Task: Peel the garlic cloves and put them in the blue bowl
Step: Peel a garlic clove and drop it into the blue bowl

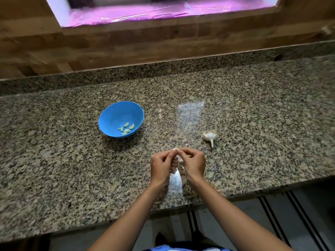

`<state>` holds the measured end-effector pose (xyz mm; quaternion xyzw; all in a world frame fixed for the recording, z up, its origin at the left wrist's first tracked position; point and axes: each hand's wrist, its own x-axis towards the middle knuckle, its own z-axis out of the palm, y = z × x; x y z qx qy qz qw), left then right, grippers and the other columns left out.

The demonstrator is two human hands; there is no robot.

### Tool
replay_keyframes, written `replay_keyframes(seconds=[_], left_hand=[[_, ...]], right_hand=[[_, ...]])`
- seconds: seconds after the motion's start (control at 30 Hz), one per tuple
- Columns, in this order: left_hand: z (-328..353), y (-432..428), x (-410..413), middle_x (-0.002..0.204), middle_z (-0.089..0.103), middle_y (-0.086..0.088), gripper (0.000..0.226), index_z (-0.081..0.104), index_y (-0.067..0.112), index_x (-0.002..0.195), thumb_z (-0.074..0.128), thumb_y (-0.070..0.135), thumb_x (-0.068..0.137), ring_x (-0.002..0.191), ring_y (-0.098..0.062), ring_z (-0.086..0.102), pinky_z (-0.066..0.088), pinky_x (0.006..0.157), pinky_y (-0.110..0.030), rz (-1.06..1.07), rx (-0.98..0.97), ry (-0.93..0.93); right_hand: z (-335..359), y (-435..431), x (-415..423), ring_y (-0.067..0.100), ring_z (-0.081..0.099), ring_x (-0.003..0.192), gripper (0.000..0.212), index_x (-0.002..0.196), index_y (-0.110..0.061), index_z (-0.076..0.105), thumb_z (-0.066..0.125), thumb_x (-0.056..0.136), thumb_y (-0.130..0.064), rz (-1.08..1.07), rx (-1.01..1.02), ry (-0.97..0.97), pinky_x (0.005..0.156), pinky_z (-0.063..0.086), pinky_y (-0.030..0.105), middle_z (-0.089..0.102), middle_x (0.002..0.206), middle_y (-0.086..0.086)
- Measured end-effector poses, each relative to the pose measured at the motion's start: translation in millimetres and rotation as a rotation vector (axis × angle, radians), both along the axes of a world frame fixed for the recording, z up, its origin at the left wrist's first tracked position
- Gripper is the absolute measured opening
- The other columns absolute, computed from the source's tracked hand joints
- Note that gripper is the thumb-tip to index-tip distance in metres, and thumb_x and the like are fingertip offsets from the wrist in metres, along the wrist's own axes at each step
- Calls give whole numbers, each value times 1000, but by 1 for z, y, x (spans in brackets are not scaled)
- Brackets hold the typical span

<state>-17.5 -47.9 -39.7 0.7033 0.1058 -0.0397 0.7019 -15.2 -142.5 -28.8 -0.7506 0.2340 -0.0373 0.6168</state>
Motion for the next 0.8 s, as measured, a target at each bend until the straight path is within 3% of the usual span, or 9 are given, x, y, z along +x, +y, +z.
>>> replay_keyframes(seconds=[0.13,0.2,0.3,0.43,0.57,0.67,0.73,0.8], left_hand=[[1,-12,-1,69,68,0,13,71,19,93,58,16,92,60,-10,61,51,52,-22,64,303,-110],[1,-13,-1,68,68,0,14,69,25,89,58,18,93,62,-17,63,53,55,-33,77,333,-135],[0,-12,-1,65,65,2,14,71,19,91,57,18,93,58,-10,58,51,54,-34,61,372,-142],[-1,-11,-4,68,65,4,16,70,11,100,57,13,92,58,-6,58,53,53,-27,34,330,-147],[-3,-8,-6,74,67,-8,13,67,21,98,57,15,92,66,-28,63,54,59,-43,-5,316,-157],[-3,-8,-5,71,67,-6,14,68,21,99,57,16,92,60,-19,59,51,53,-36,7,325,-156],[-1,-10,-5,73,69,-8,13,70,17,97,58,15,91,63,-13,61,52,55,-25,27,198,-82],[0,-10,-3,80,71,-13,18,72,9,96,60,20,89,70,-20,66,56,63,-26,41,-34,41]], right_hand=[[5,7,-1,6,61,59,6,86,-21,73,71,81,-21,-113,-103,-16,56,55,30,65,68,-15],[7,7,-1,6,58,55,3,82,-24,72,71,80,-22,-135,-129,-21,52,51,29,61,62,-18],[8,6,-2,7,60,57,16,72,-32,66,72,79,-19,-110,-131,-41,54,53,31,62,62,-17],[0,0,1,16,66,73,17,71,-25,64,70,79,-11,-29,74,-55,69,57,33,68,72,-3],[0,-7,4,19,66,78,18,72,-24,64,67,82,-9,79,79,-85,72,57,31,68,74,-2],[-1,-7,6,15,64,73,19,72,-26,61,64,85,-13,157,-35,-110,69,56,32,65,73,-5],[-4,-6,7,12,62,71,16,75,-25,60,62,87,-15,165,-147,-132,67,56,33,63,74,-8],[-8,-9,10,13,61,80,10,80,-23,60,62,87,-16,175,-204,-152,69,55,30,64,83,-7]])
